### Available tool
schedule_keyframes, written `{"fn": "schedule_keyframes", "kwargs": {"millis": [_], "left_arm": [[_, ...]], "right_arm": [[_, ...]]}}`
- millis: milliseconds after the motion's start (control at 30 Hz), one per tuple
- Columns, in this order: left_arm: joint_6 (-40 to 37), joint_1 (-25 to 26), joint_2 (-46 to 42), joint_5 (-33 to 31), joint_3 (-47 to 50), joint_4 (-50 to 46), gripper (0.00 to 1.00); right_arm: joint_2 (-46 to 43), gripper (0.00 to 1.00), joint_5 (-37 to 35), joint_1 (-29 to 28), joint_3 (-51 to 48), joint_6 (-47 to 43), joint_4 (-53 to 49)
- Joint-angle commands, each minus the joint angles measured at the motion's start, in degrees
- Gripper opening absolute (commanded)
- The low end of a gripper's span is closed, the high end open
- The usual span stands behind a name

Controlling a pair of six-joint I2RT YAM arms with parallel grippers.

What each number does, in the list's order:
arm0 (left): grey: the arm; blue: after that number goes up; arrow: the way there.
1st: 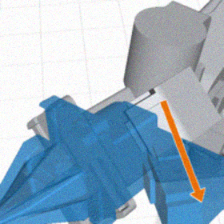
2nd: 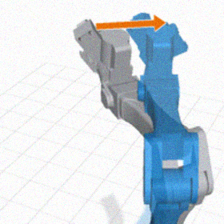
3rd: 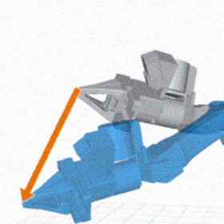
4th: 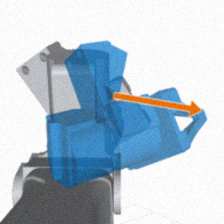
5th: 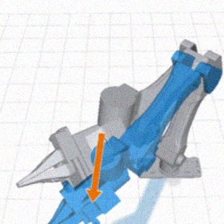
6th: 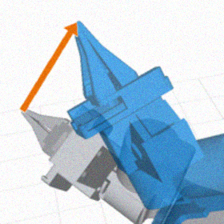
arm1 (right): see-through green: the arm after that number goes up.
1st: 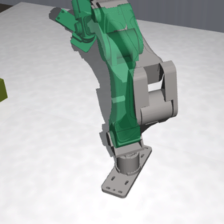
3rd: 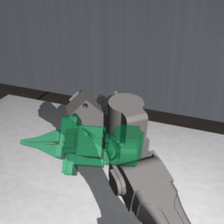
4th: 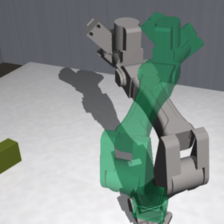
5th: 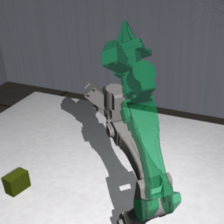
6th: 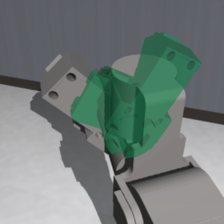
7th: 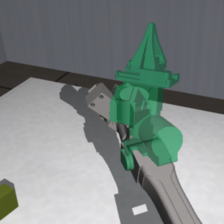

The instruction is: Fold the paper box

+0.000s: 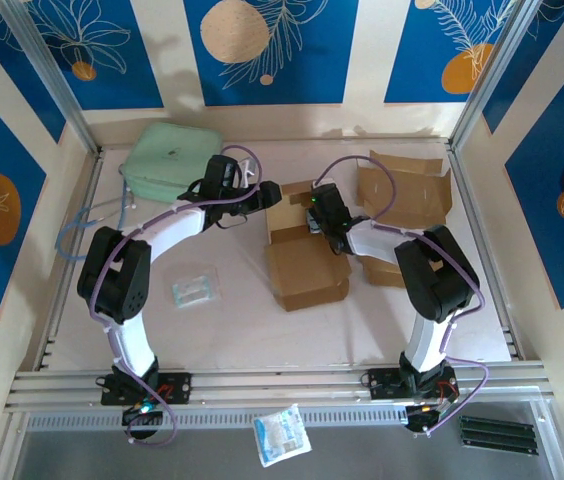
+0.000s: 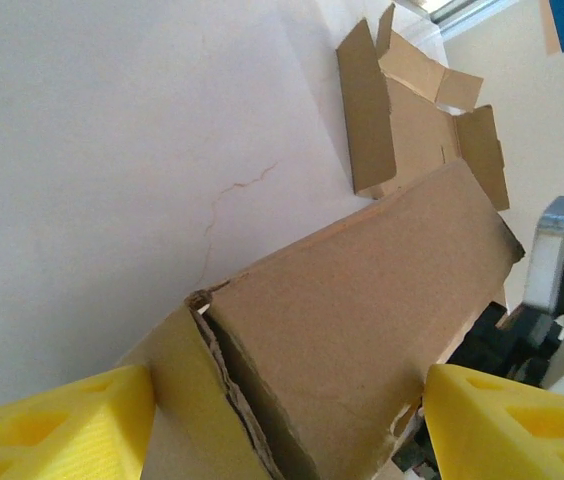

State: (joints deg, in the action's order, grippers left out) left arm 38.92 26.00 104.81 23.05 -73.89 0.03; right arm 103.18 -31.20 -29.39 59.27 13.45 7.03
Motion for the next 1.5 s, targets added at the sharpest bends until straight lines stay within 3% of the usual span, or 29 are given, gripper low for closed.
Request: {"fn": "schedule_keyframes", "kwargs": {"millis": [0, 133, 267, 400, 467, 500, 567, 633, 800, 1033, 1233, 1333, 1400, 1467], "left_arm": [[-1.6, 0.4, -4.4, -1.7, 2.1, 0.2, 0.74], [-6.1, 0.3, -13.5, -9.4, 5.5, -2.3, 0.85], [-11.5, 0.3, -23.2, -18.3, 8.1, -7.9, 0.88], [-17.1, 0.4, -33.4, -28.2, 12.2, -12.8, 0.88], [-19.3, 0.3, -37.8, -32.0, 14.2, -14.4, 0.88], [-20.3, 0.3, -39.8, -33.7, 14.9, -15.2, 0.88], [-21.5, 0.3, -42.8, -36.3, 16.1, -16.3, 0.88], [-21.8, 0.3, -44.9, -37.7, 17.0, -17.2, 0.88], [-21.3, 0.3, -47.5, -39.1, 19.0, -17.7, 0.89], [-20.4, 0.2, -50.7, -41.2, 21.5, -17.9, 0.89], [-21.5, 0.1, -51.0, -42.9, 22.1, -16.7, 0.89], [-21.9, 0.0, -49.2, -42.0, 21.8, -15.0, 0.89], [-22.0, 0.0, -47.6, -41.0, 21.2, -14.2, 0.89], [-22.1, 0.0, -46.2, -40.1, 20.5, -13.7, 0.89]], "right_arm": [[-1.4, 0.00, 3.2, -0.8, 1.0, -4.2, -0.8], [-6.7, 0.00, 6.2, 0.1, 1.3, -11.8, -2.7], [-13.7, 0.00, 15.4, 1.4, 3.5, -23.5, -8.2], [-13.9, 0.00, 25.5, 1.2, 17.1, -46.0, -34.5], [-11.1, 0.00, 21.3, -1.9, 23.2, -59.7, -46.4], [-9.3, 0.00, 15.8, -3.3, 25.1, -65.3, -49.4], [-5.4, 0.00, 7.6, -5.2, 28.0, -73.5, -52.1], [-0.8, 0.00, 4.0, -6.1, 32.1, -78.6, -52.7], [10.7, 0.00, 6.2, -10.2, 39.5, -86.8, -49.9], [19.7, 0.02, 10.4, -14.1, 33.2, -94.1, -36.5], [16.9, 0.20, 10.7, -14.5, 27.7, -91.0, -33.6], [14.2, 0.35, 9.0, -14.8, 28.1, -89.3, -34.7], [12.7, 0.54, 7.9, -15.0, 28.0, -88.9, -34.6], [11.5, 0.58, 7.3, -15.1, 28.3, -88.1, -35.3]]}}
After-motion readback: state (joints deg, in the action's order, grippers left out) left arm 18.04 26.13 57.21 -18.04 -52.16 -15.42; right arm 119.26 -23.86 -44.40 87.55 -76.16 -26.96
